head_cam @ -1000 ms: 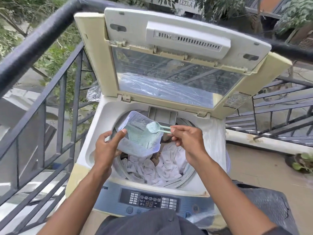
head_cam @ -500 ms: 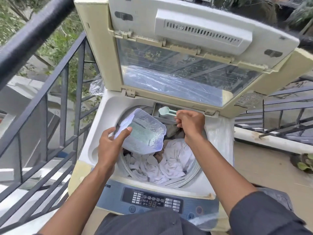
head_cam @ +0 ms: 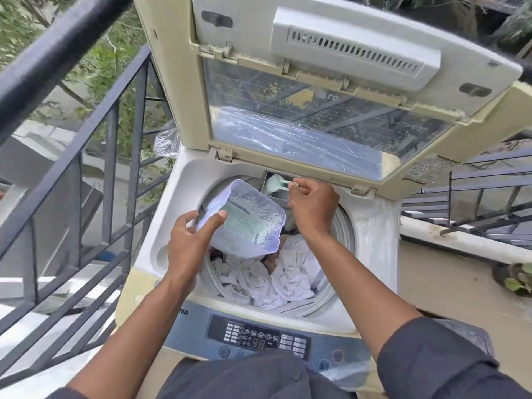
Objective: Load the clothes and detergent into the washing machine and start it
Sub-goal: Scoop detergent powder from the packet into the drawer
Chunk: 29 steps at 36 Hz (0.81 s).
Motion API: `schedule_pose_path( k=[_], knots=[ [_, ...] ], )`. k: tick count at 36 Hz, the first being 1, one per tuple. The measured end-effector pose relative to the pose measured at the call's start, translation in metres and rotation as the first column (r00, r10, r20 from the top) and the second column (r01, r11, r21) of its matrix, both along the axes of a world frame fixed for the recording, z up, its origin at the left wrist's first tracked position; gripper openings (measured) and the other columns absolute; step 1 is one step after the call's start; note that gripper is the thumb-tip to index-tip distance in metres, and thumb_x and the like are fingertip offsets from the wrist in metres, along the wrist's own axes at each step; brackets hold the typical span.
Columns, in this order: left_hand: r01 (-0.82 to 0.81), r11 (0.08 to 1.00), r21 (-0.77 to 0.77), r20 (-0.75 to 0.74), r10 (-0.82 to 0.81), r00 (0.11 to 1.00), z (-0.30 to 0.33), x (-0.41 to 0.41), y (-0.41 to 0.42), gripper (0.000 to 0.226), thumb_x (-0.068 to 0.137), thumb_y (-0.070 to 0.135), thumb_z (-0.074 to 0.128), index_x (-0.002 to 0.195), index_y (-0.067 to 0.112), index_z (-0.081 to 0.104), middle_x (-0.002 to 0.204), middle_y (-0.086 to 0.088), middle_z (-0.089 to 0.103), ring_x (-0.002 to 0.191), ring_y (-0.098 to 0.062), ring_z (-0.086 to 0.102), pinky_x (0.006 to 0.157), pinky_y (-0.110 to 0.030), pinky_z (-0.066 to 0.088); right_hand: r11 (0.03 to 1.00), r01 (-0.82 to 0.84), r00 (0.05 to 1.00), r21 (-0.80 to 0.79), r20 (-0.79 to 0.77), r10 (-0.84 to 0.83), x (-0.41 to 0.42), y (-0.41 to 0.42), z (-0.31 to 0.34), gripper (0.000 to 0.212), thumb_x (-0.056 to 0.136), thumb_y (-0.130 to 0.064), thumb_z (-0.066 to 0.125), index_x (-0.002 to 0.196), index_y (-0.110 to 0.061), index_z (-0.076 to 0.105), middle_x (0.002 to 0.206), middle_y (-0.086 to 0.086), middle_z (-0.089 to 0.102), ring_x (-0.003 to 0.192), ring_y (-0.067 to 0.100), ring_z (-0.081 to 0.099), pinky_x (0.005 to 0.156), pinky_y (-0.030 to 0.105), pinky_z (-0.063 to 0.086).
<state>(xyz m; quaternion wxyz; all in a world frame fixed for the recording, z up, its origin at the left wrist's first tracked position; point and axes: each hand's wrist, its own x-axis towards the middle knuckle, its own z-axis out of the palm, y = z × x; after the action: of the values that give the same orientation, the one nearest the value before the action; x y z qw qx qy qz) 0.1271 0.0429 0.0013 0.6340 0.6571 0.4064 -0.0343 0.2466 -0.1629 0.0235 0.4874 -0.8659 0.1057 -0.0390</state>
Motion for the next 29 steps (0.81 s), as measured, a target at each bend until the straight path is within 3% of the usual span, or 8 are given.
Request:
schedule_pose_path(
  k=[8,11,14,20,25,29],
  knots=[
    [0.01,1.0,0.008,0.011,-0.01,1.0,-0.001,0.0,-0.002,0.124,0.037,0.093,0.083,0.14,0.031,0.056,0.134,-0.006,0.065,0.122,-0.022,0.066,0.109,-0.052,0.054,0.982,-0.034,0.996,-0.185,0.08,0.05,-0.001,-0.008,0.003,0.019,0.09,-0.015,0.07,0.082,0.002,0.073,0.076,0.019,0.073,0.076,0.037,0.072,0.07,0.045,0.06],
    [0.005,1.0,0.002,0.02,-0.005,1.0,0.003,0.0,-0.004,0.124,0.037,0.092,0.084,0.14,0.029,0.057,0.137,-0.003,0.064,0.126,-0.021,0.064,0.11,-0.053,0.053,0.976,-0.051,0.992,-0.212,0.102,0.074,-0.004,-0.013,0.005,0.012,0.091,-0.016,0.074,0.091,-0.01,0.084,0.084,0.005,0.081,0.079,0.02,0.077,0.078,0.026,0.059],
    [0.004,1.0,0.001,0.023,-0.004,1.0,0.007,0.0,-0.006,0.129,0.034,0.093,0.084,0.141,0.027,0.056,0.14,-0.002,0.062,0.13,-0.021,0.062,0.11,-0.053,0.054,0.968,-0.042,0.986,-0.246,0.147,0.081,-0.006,-0.018,0.003,0.011,0.09,-0.017,0.076,0.097,-0.015,0.085,0.088,-0.001,0.082,0.08,0.011,0.075,0.076,0.017,0.049],
    [0.025,1.0,0.01,0.02,-0.025,0.999,0.007,0.0,-0.007,0.126,0.034,0.093,0.084,0.138,0.028,0.057,0.138,-0.001,0.062,0.128,-0.021,0.064,0.108,-0.053,0.055,0.96,-0.051,0.983,-0.276,0.154,0.096,-0.008,-0.026,0.004,0.01,0.091,-0.017,0.077,0.097,-0.013,0.084,0.088,0.001,0.082,0.08,0.017,0.077,0.078,0.024,0.057],
    [0.03,0.999,0.017,0.018,-0.03,0.999,0.004,-0.001,-0.006,0.124,0.036,0.093,0.084,0.138,0.028,0.057,0.135,0.001,0.063,0.127,-0.021,0.064,0.106,-0.053,0.056,0.95,-0.06,0.978,-0.308,0.171,0.117,-0.011,-0.033,0.005,0.01,0.091,-0.015,0.077,0.097,-0.013,0.084,0.088,0.0,0.082,0.08,0.017,0.076,0.073,0.017,0.044],
    [0.03,0.999,0.018,0.016,-0.03,0.999,0.004,-0.001,-0.006,0.123,0.036,0.093,0.084,0.138,0.028,0.058,0.135,0.003,0.063,0.126,-0.02,0.064,0.105,-0.053,0.057,0.943,-0.082,0.971,-0.324,0.186,0.148,-0.014,-0.038,0.006,0.012,0.093,-0.014,0.074,0.101,-0.012,0.084,0.091,0.0,0.082,0.084,0.017,0.076,0.074,0.018,0.047]
  ],
)
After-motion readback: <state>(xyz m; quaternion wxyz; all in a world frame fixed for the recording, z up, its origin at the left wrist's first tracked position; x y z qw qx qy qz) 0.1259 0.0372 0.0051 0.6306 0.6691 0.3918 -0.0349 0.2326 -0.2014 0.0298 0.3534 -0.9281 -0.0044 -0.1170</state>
